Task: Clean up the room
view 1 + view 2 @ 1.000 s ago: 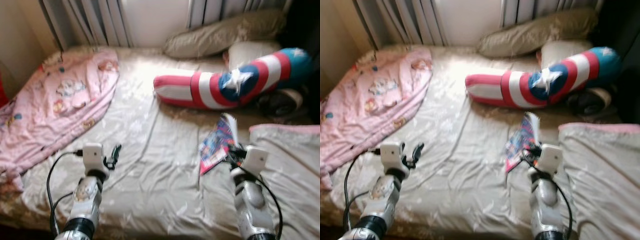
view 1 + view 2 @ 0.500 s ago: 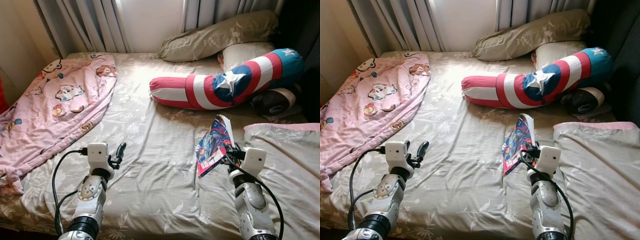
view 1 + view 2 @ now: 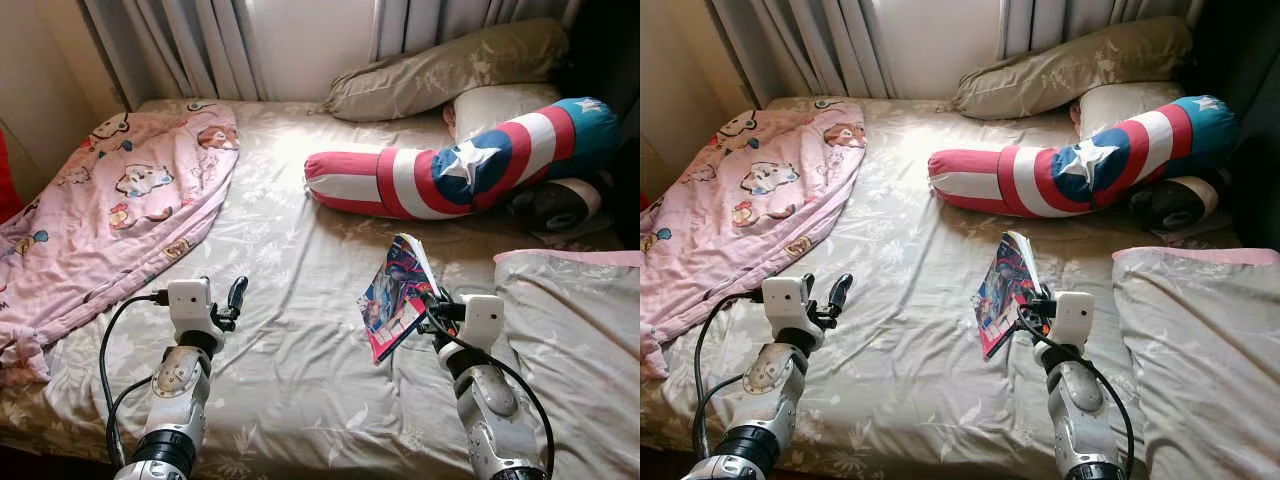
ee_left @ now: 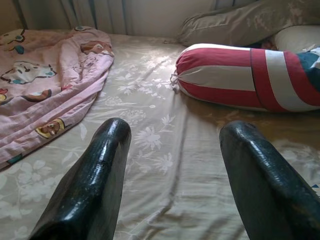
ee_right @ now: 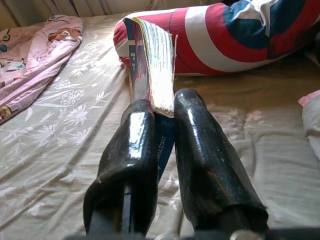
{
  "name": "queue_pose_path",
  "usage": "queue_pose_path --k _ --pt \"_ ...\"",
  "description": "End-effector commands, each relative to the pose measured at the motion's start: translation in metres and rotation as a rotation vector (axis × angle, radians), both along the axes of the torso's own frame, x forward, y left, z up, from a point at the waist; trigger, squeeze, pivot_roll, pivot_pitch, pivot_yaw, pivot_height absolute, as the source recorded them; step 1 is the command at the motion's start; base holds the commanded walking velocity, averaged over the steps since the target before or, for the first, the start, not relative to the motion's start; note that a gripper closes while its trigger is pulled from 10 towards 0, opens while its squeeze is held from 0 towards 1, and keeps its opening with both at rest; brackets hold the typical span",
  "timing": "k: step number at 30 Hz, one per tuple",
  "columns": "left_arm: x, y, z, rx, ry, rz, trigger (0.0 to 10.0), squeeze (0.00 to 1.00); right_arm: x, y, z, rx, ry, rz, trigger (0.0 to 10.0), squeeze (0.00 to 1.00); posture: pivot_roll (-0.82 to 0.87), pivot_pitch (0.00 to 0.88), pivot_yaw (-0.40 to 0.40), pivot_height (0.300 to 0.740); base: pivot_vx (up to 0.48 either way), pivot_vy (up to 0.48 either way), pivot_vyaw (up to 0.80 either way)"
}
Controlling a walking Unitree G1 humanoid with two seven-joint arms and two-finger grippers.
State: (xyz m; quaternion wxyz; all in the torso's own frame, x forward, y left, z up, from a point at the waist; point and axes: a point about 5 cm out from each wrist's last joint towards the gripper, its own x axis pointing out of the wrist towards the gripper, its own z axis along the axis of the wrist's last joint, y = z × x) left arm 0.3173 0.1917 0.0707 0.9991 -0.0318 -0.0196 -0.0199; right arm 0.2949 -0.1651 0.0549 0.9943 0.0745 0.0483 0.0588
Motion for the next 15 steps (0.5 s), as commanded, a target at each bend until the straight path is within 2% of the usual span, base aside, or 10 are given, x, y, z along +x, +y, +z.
queue_pose_path --k 1,5,9,15 --pt "-0.0014 0.0028 -0.0002 -0.003 -0.001 0.01 10.0 0.0 0.0047 0.0034 0.0125 -0.005 -0.055 0.027 10.0 0.0 0.0 0.044 0.046 0.705 0.0 0.0 0.0" --pt "-0.0018 0.003 -0.0005 -0.003 0.001 0.01 10.0 0.0 0.0035 0.0012 0.013 0.001 -0.072 0.017 10.0 0.0 0.0 0.05 0.046 0.676 0.0 0.0 0.0" --pt "-0.0017 0.0037 -0.0008 -0.001 0.007 0.012 10.0 0.0 0.0045 -0.0032 0.0154 0.036 -0.089 -0.023 10.0 0.0 0.0 0.063 0.049 0.676 0.0 0.0 0.0" --pt "-0.0013 0.0041 -0.0007 -0.009 0.008 0.015 10.0 0.0 0.0055 0.0001 0.0168 0.033 -0.095 -0.014 10.0 0.0 0.0 0.071 0.05 0.676 0.0 0.0 0.0"
